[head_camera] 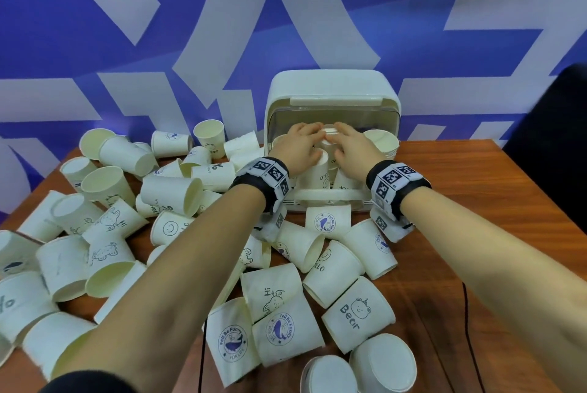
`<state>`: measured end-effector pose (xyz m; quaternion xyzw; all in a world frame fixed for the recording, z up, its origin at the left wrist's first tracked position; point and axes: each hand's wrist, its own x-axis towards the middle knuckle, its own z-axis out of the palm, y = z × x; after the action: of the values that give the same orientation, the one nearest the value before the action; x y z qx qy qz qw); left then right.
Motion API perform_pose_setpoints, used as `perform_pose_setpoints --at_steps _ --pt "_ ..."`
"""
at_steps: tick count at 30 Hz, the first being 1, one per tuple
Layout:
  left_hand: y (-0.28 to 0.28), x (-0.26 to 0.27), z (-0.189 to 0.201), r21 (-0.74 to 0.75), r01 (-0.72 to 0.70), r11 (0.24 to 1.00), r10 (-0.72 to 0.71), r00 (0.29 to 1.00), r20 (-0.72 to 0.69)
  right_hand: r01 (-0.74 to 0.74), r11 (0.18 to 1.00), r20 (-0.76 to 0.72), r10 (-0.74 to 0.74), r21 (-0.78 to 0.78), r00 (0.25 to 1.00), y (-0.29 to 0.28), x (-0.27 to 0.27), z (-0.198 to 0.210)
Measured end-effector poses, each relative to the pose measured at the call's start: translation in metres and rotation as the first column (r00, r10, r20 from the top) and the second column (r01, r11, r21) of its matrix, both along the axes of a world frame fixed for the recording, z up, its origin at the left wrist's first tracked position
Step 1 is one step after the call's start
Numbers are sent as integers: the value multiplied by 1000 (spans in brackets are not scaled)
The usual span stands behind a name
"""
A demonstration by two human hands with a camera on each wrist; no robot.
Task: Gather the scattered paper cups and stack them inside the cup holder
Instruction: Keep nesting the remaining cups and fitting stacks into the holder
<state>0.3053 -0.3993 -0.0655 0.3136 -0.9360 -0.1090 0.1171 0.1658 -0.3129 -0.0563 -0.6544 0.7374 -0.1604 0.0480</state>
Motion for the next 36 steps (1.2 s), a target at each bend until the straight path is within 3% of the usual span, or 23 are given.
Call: perform_pose_setpoints --at_steps 5,11,14,23,29,36 --pt "0 1 -2 -48 7 999 -1 992 128 2 988 -113 16 151 993 -4 3 1" --pt "3 -3 -3 39 -26 999 19 986 165 -75 975 -18 80 210 997 -6 13 -2" --pt "5 -5 -2 79 -23 997 10 988 154 -30 965 -26 38 261 999 -3 14 5" --pt "28 9 20 84 -46 995 43 998 43 39 986 35 -45 159 998 45 7 16" --pt "72 22 48 4 24 1000 -24 1000 -8 63 994 118 -74 94 990 87 11 32" --pt "124 30 37 144 83 986 -87 996 21 138 980 190 -165 144 968 133 18 19"
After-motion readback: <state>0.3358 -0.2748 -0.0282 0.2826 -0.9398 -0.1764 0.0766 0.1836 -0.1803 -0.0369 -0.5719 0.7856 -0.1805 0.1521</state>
